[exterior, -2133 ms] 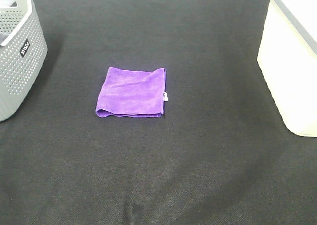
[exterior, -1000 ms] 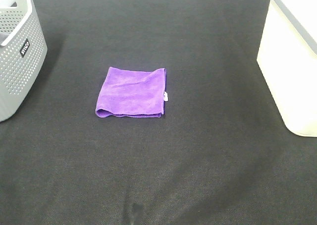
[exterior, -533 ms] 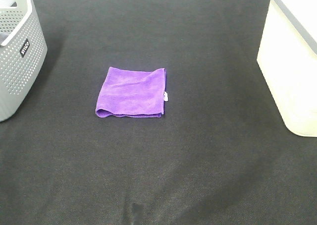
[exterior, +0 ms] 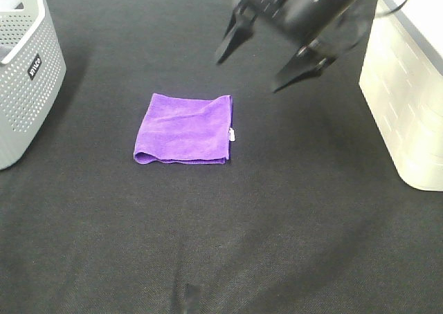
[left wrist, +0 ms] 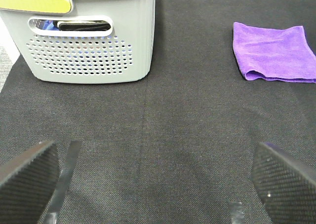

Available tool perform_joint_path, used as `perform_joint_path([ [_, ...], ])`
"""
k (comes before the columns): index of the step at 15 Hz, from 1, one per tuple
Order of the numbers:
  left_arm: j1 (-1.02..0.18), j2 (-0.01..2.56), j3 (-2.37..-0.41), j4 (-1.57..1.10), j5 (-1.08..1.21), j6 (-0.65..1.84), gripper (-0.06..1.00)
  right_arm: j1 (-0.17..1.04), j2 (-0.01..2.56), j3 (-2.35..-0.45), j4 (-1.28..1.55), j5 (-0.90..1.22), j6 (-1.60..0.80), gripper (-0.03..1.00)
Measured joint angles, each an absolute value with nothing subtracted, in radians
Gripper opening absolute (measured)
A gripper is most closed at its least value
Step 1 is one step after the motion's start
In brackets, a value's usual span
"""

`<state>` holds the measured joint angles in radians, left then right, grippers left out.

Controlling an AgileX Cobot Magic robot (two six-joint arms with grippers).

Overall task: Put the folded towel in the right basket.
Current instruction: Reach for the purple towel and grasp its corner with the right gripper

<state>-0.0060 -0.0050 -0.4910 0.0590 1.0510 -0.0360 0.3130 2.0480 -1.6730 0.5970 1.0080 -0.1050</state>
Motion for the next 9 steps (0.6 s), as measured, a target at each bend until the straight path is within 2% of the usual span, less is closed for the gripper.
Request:
perform_joint_path([
  [5,-0.006,-0.005,-0.491,0.059,1.051,-0.036,0.99,0.313,2.343,-1.87,0.615,0.96,-0.115,0.97],
  [9,-0.006,-0.005,-0.491,0.059,1.051,-0.036,0.99,0.313,2.435,-1.934,0.613,0.923,-0.125,0.97],
])
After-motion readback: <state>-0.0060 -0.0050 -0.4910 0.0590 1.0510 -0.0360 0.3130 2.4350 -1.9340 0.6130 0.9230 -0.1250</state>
